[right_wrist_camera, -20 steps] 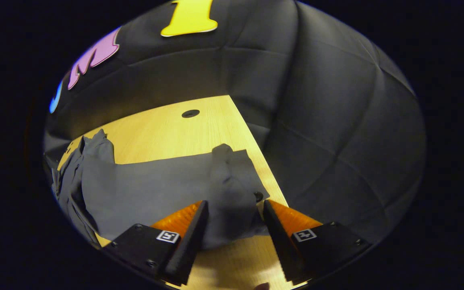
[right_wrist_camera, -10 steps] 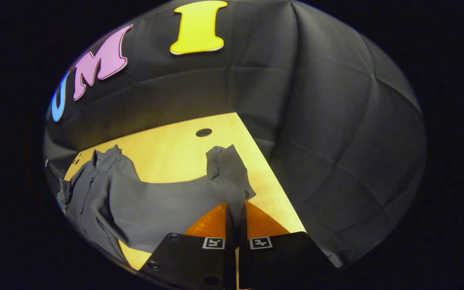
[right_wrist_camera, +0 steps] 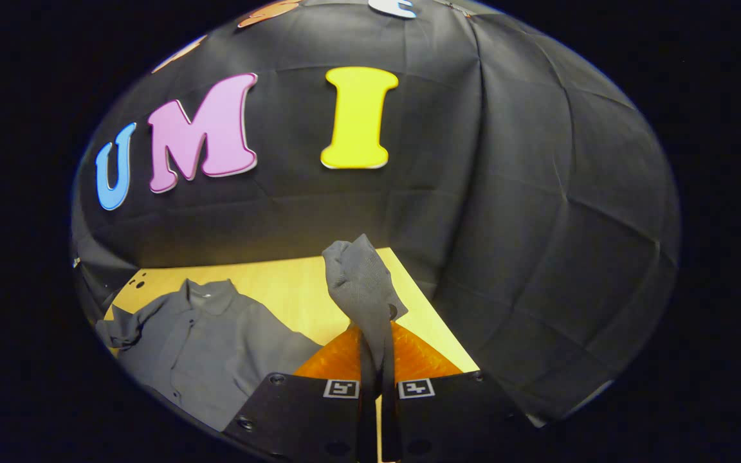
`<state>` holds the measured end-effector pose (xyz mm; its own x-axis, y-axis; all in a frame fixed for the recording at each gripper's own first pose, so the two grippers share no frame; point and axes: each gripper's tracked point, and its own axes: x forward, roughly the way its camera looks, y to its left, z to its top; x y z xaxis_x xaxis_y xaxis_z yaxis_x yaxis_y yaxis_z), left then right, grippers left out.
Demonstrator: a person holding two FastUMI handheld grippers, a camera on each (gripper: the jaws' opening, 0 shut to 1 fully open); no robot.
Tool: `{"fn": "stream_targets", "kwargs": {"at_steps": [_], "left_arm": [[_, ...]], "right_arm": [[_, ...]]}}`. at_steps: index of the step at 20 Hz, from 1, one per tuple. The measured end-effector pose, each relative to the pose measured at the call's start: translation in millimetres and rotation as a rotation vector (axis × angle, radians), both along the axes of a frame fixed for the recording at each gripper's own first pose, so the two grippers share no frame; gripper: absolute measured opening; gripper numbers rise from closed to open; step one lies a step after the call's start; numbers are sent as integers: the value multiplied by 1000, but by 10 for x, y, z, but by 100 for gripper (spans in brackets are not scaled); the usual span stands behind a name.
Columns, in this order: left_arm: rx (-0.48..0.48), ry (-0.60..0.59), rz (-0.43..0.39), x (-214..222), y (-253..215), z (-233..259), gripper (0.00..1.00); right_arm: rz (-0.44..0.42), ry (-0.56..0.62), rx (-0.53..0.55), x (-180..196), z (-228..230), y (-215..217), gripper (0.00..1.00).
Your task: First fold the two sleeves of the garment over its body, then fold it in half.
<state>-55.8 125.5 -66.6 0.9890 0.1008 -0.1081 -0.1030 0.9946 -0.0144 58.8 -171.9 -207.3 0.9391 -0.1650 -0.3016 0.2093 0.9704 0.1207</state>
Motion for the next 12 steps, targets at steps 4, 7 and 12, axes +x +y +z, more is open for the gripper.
{"fn": "stream_targets", "kwargs": {"at_steps": [4,7,12], "left_arm": [[-19,2,-20,71,388,-186,97],[-29,18,-16,140,709,-348,97],[-24,27,11,227,1195,-567,97]], "right_arm": [[32,-67,8,-88,415,642,7],[90,-117,20,-43,682,1230,7],[225,-155,38,102,917,2300,7]]}}
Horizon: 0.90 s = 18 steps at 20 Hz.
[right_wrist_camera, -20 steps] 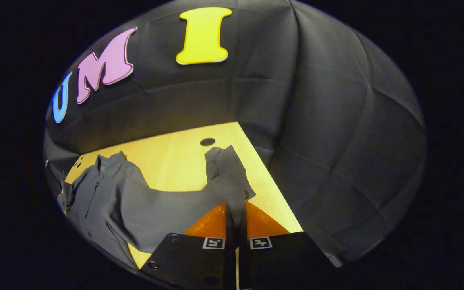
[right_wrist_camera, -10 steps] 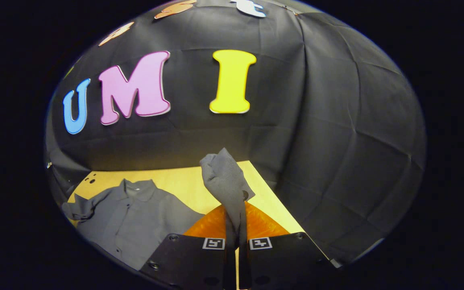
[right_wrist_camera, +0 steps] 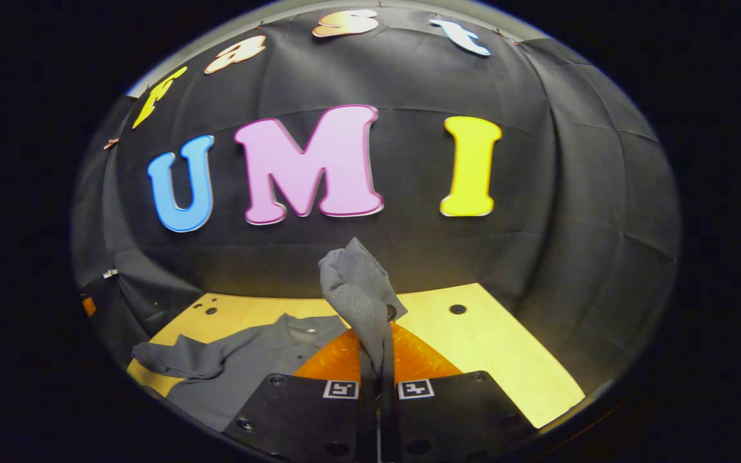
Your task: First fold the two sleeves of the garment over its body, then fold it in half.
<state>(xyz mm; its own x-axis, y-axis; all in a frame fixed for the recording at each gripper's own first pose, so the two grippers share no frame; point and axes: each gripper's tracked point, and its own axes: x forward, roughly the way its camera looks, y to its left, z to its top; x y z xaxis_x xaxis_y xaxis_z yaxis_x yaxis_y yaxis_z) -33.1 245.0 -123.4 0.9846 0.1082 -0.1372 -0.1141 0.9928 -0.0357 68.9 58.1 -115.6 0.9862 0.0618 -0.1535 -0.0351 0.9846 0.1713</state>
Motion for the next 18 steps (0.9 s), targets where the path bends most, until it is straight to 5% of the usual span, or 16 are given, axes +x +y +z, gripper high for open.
{"fn": "stream_targets", "kwargs": {"at_steps": [9,18], "left_arm": [[-5,111,65,142,826,-779,97],[-12,253,92,524,1494,-1834,97]], "right_arm": [[177,115,-32,122,-558,1543,7],[227,334,-86,180,-1575,2290,7]]}}
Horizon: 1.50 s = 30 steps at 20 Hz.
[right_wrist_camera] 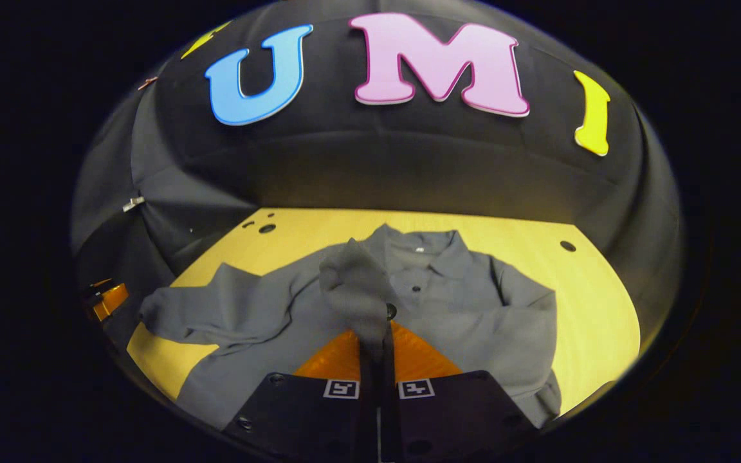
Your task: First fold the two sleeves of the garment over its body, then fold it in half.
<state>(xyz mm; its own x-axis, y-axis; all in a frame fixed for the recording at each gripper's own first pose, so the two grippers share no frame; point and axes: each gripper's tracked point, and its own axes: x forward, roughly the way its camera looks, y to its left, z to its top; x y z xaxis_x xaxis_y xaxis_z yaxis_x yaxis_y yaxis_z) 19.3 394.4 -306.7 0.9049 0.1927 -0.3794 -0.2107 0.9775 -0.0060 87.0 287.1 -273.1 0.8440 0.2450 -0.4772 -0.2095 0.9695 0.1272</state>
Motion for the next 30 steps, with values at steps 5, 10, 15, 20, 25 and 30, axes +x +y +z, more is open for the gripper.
{"fn": "stream_targets", "kwargs": {"at_steps": [5,10,15,20,25,30], "left_arm": [[-49,109,27,148,243,-626,97],[-94,202,17,271,322,-1022,97],[-96,263,3,286,281,-1227,94],[-94,274,1,287,305,-1269,97],[-89,276,-5,317,191,-1229,78],[-89,296,-49,389,154,-1190,10]], "right_arm": [[23,73,-39,-6,-338,208,7],[29,131,-61,-64,-570,360,7],[55,178,-88,-140,-732,504,8],[138,240,-6,-310,-757,788,21],[300,270,157,-686,-577,1265,54],[288,206,199,-806,-269,902,94]]}}
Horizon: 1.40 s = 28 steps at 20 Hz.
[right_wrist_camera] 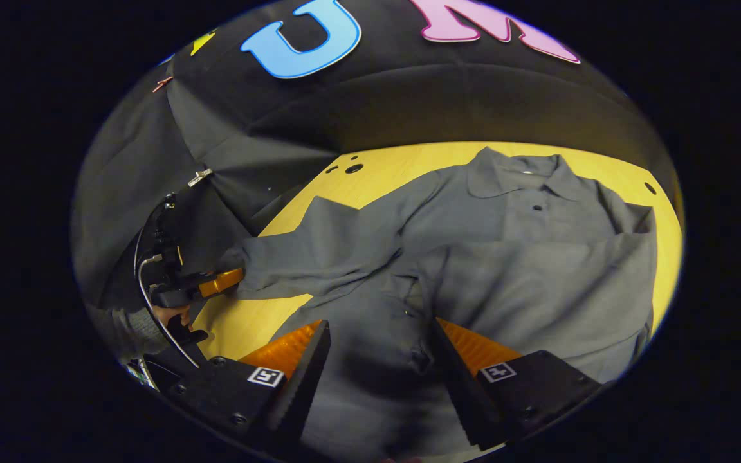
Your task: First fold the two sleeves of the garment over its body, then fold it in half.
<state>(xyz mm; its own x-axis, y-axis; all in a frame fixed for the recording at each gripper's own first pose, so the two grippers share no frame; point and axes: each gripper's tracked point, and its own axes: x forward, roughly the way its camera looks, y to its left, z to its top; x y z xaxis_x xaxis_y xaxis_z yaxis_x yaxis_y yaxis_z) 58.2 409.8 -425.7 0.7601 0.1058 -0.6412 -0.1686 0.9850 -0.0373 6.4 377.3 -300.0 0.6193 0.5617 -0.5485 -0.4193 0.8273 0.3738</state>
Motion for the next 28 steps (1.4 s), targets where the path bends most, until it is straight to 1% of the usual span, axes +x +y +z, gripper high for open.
{"fn": "stream_targets", "kwargs": {"at_steps": [1,2,3,5,7,9,11,14,18,23,25,28], "left_arm": [[-28,-8,20,-2,-4,57,8],[-48,-25,46,-1,6,122,7],[-59,-47,66,-3,18,238,7],[-49,-87,86,-47,20,485,6],[-21,-124,84,-60,-59,733,6],[16,-171,74,-61,-142,1040,6],[43,-216,52,-61,-296,1320,6],[25,-271,20,-49,-690,1702,6],[22,-308,-32,-58,-1223,2066,6],[43,-354,-124,37,-1896,2422,6],[30,-379,-162,66,-2232,2600,6],[20,-401,-215,81,-2721,2743,6]], "right_arm": [[-22,-17,-2,-3,59,-142,97],[-47,-31,-7,11,107,-305,85],[-74,-50,-11,22,157,-471,97],[-129,-85,0,22,286,-747,97],[-172,-98,6,-20,382,-1032,97],[-204,-122,-17,-37,459,-1328,97],[-233,-138,-36,-39,510,-1589,97],[-281,-161,-48,-28,551,-1938,97],[-335,-182,-59,-80,525,-2330,99],[-395,-136,-44,-244,363,-2747,99],[-412,-131,-41,-329,302,-2874,99],[-419,-132,-51,-384,236,-3064,99]]}}
